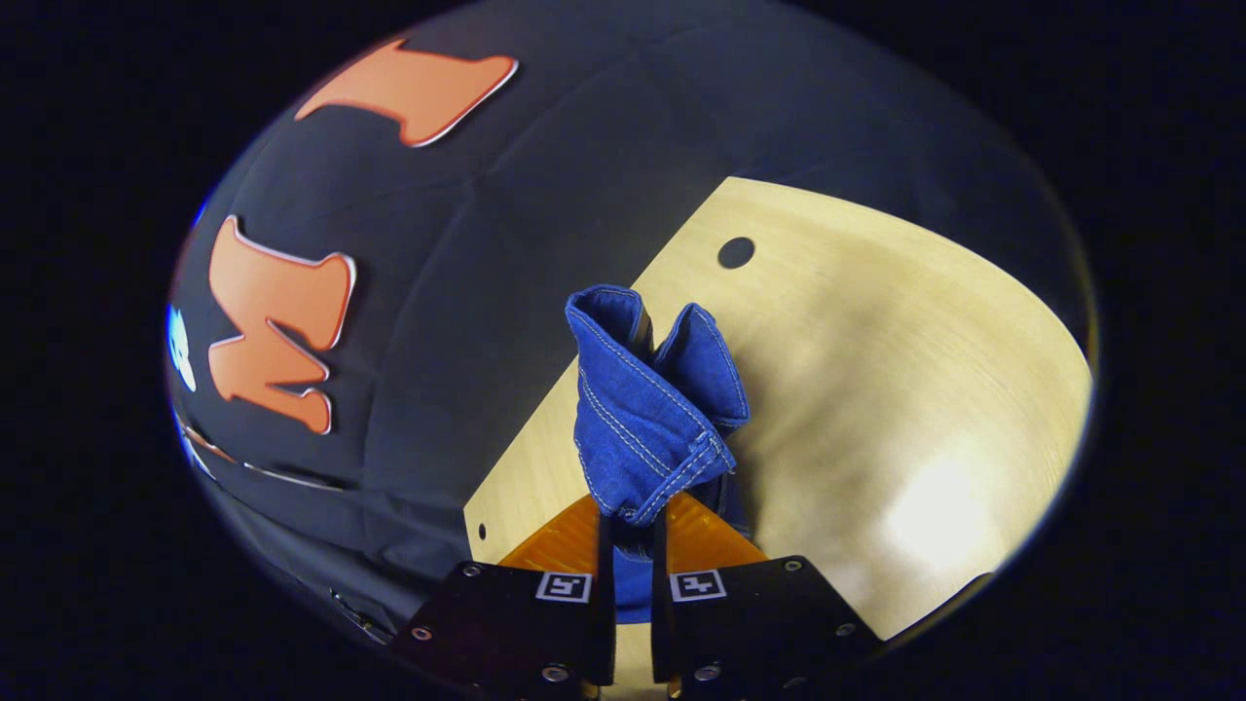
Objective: Grasp the waist and the cuffs of the jeans and fold them to make the two legs overlap; first hold the waist and fold one-third of the jeans toward the cuffs, then hold the cuffs and fold the remaining one-third in the same direction to finish folding.
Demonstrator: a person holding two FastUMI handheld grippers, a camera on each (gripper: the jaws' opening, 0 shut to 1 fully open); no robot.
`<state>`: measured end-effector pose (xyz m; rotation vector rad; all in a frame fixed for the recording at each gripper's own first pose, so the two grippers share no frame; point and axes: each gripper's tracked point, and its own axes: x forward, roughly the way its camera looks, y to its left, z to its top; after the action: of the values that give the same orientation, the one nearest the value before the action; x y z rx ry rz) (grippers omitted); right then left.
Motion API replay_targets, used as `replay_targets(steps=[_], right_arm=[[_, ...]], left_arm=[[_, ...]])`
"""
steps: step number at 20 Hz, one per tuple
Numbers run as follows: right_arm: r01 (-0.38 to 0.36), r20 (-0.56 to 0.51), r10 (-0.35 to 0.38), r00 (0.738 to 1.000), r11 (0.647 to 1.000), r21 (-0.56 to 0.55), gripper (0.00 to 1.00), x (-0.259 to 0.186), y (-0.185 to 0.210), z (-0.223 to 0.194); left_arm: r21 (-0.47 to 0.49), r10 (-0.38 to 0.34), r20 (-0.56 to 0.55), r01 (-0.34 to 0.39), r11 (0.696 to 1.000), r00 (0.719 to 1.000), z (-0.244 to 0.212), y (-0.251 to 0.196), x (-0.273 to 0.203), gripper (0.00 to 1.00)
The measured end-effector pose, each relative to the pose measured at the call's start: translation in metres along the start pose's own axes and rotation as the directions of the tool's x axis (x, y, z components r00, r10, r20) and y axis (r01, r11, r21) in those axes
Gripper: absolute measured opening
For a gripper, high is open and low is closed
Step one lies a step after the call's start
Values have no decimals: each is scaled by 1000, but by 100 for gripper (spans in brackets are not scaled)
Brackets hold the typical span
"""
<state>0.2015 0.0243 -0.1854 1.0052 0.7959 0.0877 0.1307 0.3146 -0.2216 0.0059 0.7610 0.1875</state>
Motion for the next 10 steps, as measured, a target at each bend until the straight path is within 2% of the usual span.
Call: replay_targets(steps=[7, 10], right_arm=[[-62, -63, 55, 996, 991, -117, 15, 0, 54, -58], [-57, -88, 41, 995, 981, -185, 15, 9, 73, -86]], left_arm=[[-44, -16, -28, 15, 999, 999, -12, 32, 28, 100], [-63, -19, -37, 17, 998, 999, -16, 45, 41, 99]])
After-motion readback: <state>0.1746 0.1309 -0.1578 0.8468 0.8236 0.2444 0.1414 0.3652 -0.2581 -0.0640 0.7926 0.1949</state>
